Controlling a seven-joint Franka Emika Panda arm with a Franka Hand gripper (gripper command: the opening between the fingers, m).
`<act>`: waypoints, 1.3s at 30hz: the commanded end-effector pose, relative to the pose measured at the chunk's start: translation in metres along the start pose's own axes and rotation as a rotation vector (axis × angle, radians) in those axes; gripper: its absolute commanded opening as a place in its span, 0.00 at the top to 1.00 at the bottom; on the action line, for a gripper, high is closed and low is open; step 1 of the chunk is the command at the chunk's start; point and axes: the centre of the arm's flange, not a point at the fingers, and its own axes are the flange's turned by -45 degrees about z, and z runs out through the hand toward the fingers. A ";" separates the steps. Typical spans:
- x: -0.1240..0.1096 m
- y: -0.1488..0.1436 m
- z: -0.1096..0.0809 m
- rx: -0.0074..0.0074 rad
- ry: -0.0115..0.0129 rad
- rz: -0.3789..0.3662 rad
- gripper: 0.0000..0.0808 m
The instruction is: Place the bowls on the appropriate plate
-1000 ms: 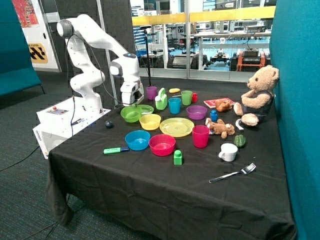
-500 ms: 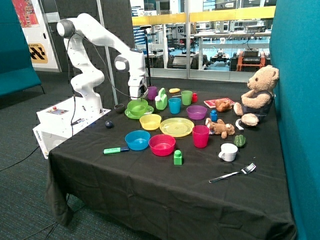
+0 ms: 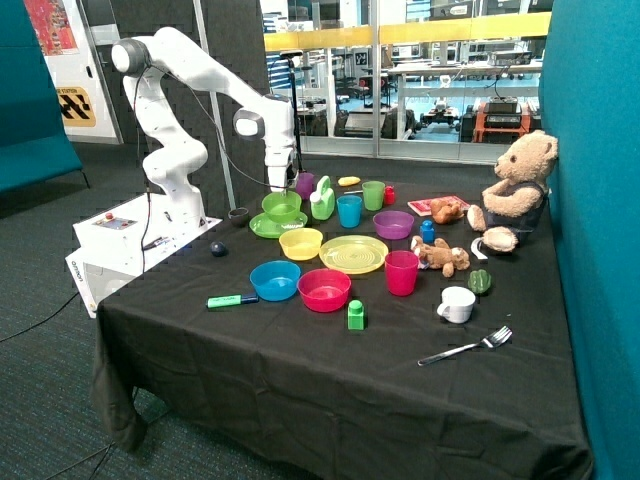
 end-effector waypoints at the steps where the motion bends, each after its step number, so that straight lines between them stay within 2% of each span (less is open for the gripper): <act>1: -0.001 -0.031 0.004 0.0015 0.0056 -0.070 1.00; 15: -0.020 -0.039 0.025 0.0015 0.0056 -0.087 1.00; 22: -0.028 -0.036 0.036 0.0015 0.0056 -0.072 1.00; 39: -0.032 -0.023 0.047 0.0016 0.0056 -0.033 1.00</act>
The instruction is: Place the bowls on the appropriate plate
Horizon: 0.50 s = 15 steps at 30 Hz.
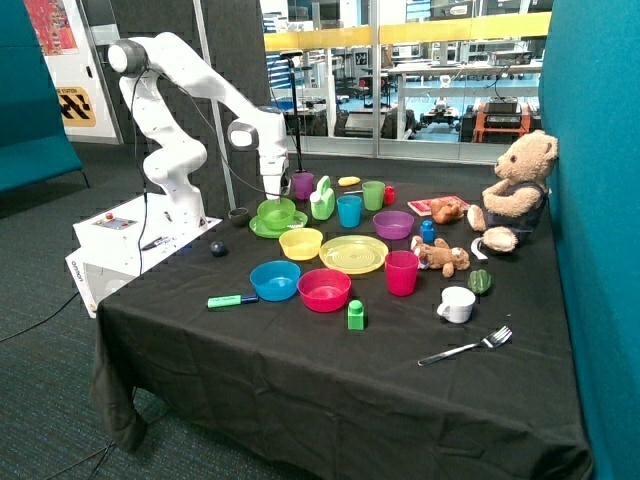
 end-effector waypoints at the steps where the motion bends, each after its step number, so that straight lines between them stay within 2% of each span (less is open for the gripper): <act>1: -0.002 0.009 0.009 0.0008 -0.0028 0.028 1.00; 2: -0.002 0.010 0.009 0.0008 -0.0028 0.031 1.00; 5: -0.002 0.013 0.010 0.0008 -0.0028 0.037 0.60; 6: -0.002 0.014 0.010 0.0008 -0.0028 0.036 0.51; 9: -0.001 0.015 0.011 0.0008 -0.0028 0.034 0.34; 12: -0.001 0.015 0.012 0.0008 -0.0028 0.033 0.25; 15: -0.002 0.015 0.014 0.0008 -0.0028 0.033 0.24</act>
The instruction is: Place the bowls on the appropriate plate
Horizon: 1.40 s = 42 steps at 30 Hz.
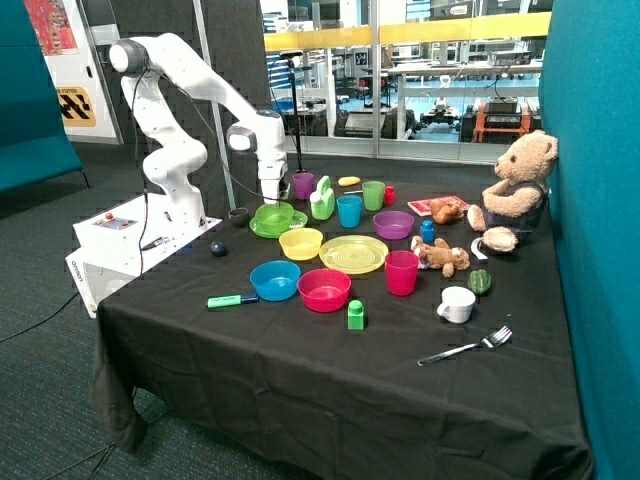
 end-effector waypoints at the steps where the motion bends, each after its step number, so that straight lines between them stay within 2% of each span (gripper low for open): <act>1: 0.001 0.004 0.005 -0.0011 -0.0045 0.004 0.24; 3: 0.000 0.004 0.006 -0.0011 -0.0045 0.003 0.21; 5: 0.000 0.004 0.006 -0.0011 -0.0045 0.003 0.22; 11: 0.000 0.004 0.007 -0.0011 -0.0045 0.001 0.10; 14: 0.000 0.004 0.007 -0.0011 -0.0045 0.001 0.11; 16: 0.000 0.004 0.007 -0.0011 -0.0045 0.001 0.15; 19: 0.000 0.004 0.007 -0.0011 -0.0045 -0.002 0.11; 27: 0.001 0.001 0.006 -0.0011 -0.0045 -0.010 0.08; 28: 0.001 0.000 0.006 -0.0011 -0.0045 -0.012 0.11; 30: 0.001 0.000 0.006 -0.0011 -0.0045 -0.012 0.07; 33: 0.001 -0.001 0.006 -0.0011 -0.0045 -0.015 0.13; 42: 0.005 0.001 -0.001 -0.0011 -0.0045 -0.016 0.18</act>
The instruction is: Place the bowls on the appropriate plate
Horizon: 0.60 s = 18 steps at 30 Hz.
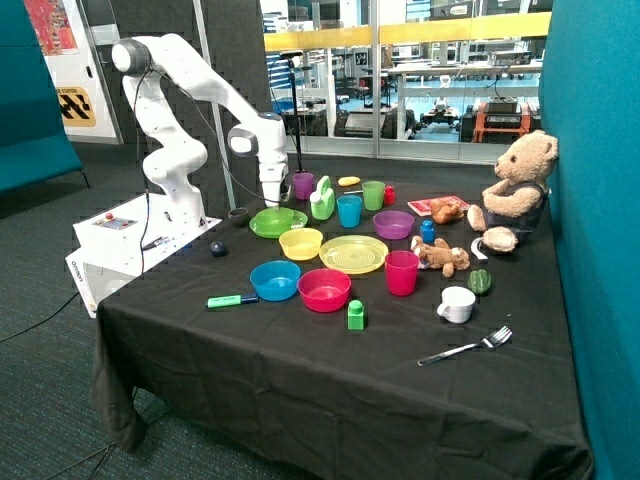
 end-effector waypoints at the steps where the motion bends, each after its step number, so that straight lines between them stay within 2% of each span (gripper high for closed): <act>1: 0.004 0.001 -0.008 0.0013 -0.0021 -0.002 0.19; 10: 0.013 0.008 -0.037 0.0013 -0.0021 -0.008 0.25; 18: 0.015 0.017 -0.044 0.0013 -0.0021 0.015 0.25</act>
